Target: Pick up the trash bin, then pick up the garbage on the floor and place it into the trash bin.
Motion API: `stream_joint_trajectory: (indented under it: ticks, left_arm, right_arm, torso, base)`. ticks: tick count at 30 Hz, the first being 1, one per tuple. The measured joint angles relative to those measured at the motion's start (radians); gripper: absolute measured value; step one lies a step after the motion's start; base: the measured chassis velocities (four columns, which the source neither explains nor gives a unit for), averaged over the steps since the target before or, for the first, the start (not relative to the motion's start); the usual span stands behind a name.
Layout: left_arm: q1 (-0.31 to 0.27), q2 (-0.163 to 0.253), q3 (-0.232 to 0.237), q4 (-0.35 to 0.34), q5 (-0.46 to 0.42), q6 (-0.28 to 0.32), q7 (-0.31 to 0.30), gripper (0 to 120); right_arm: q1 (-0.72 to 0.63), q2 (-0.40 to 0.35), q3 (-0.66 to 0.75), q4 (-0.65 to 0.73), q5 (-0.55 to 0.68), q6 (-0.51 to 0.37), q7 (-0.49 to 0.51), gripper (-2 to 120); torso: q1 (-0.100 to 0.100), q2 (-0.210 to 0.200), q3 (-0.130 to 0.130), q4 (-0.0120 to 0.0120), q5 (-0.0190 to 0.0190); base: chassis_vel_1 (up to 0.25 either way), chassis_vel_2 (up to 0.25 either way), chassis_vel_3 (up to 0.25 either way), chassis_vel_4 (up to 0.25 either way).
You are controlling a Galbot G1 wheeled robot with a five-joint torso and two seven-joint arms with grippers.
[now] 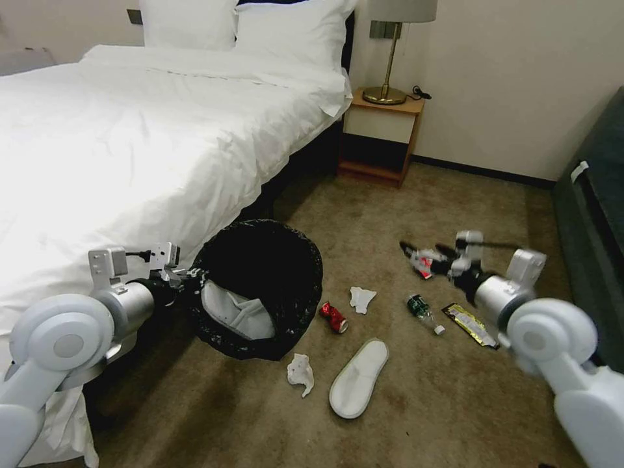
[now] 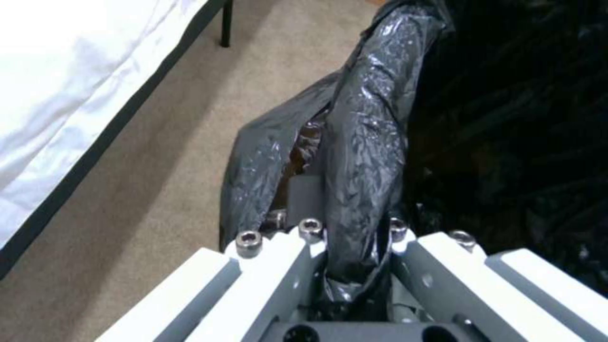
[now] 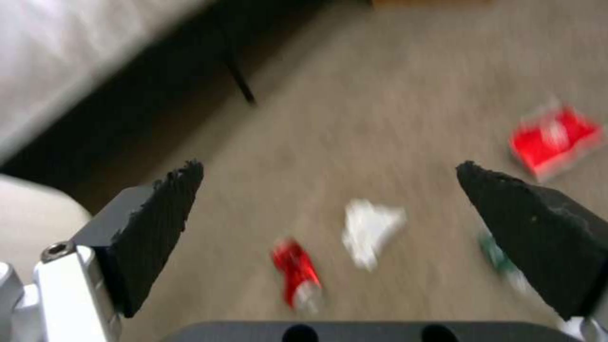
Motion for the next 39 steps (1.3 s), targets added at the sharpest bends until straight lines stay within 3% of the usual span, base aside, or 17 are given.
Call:
stream_joint_trajectory:
  ticks: [6, 14, 25, 39]
  left_arm:
    - [-0.006, 0.007, -0.003, -0.007, -0.013, 0.000, -0.008, 1]
    - [0.000, -0.005, -0.010, -0.019, -0.017, 0.000, -0.011, 1]
    - [-0.010, -0.015, -0.011, -0.015, -0.005, 0.000, 0.009, 1]
    - [-0.012, -0.020, 0.000, -0.004, -0.001, 0.000, 0.017, 1]
  right_arm:
    - [-0.017, 0.053, -0.049, -0.074, -0.071, 0.019, -0.006, 100]
    - [0.041, 0.245, -0.228, -0.304, -0.211, 0.112, 0.055, 100]
    - [0.079, 0.371, -0.264, -0.536, -0.353, 0.161, 0.050, 100]
    - [0.050, 0.421, -0.256, -0.627, -0.465, 0.210, 0.026, 100]
  torso:
    - [0.000, 0.000, 0.000, 0.0000, -0.0001]
    - [0.000, 0.000, 0.000, 0.0004, -0.0002]
    - [0.000, 0.000, 0.000, 0.0002, -0.0001]
    - [0.000, 0.000, 0.000, 0.0001, -0.0003]
  base:
    - [0.000, 0.000, 0.000, 0.000]
    - [0.000, 0.000, 0.000, 0.000]
    - [0.000, 0.000, 0.000, 0.000]
    - [0.000, 0.000, 0.000, 0.000]
